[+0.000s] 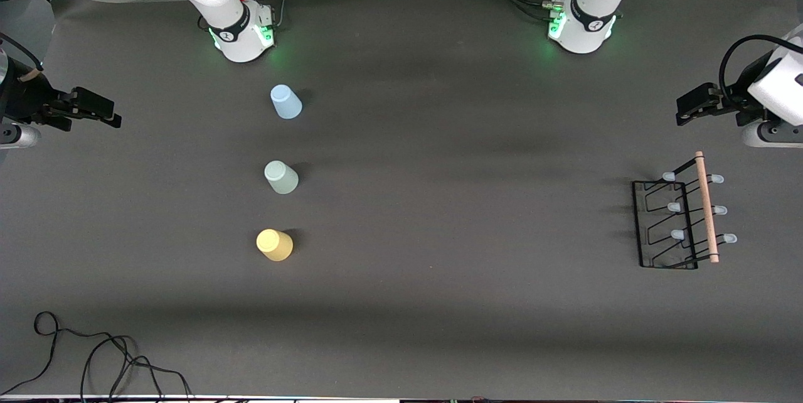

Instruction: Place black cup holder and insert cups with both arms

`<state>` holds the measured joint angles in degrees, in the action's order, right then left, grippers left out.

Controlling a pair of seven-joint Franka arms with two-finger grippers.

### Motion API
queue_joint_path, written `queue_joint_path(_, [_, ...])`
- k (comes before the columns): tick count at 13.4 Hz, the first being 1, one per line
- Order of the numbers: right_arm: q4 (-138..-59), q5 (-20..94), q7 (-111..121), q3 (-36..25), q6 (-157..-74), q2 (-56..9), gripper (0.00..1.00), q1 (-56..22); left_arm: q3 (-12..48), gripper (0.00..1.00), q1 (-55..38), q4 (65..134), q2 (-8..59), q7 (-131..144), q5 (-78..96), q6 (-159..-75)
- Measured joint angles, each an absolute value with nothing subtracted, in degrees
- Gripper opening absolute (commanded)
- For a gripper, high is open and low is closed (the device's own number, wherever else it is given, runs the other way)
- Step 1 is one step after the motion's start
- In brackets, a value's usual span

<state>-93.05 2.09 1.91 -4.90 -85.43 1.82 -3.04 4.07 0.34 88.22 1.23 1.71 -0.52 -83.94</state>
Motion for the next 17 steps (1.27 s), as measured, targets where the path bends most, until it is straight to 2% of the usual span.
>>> queue_joint_path(4, [-93.05,2.09,1.91,-4.90,-85.43,1.82,1.00,-3.04,3.58,1.00,1.29,88.62,1.23,-1.87,-1.05,-83.00])
queue_joint_path(8, [-93.05,2.09,1.91,-4.89,-85.43,1.82,1.00,-3.04,2.64,1.00,10.11,91.14,1.21,-14.70,-1.24,-84.65])
queue_joint_path(11, [-93.05,2.09,1.91,-4.90,-85.43,1.82,1.00,-3.04,2.36,1.00,13.84,94.71,1.17,-18.15,-1.23,-90.28])
queue_joint_path(17, [-93.08,2.09,1.91,-4.90,-85.43,1.81,1.00,-3.04,3.14,1.00,13.61,107.46,4.05,-18.15,-1.49,-107.99])
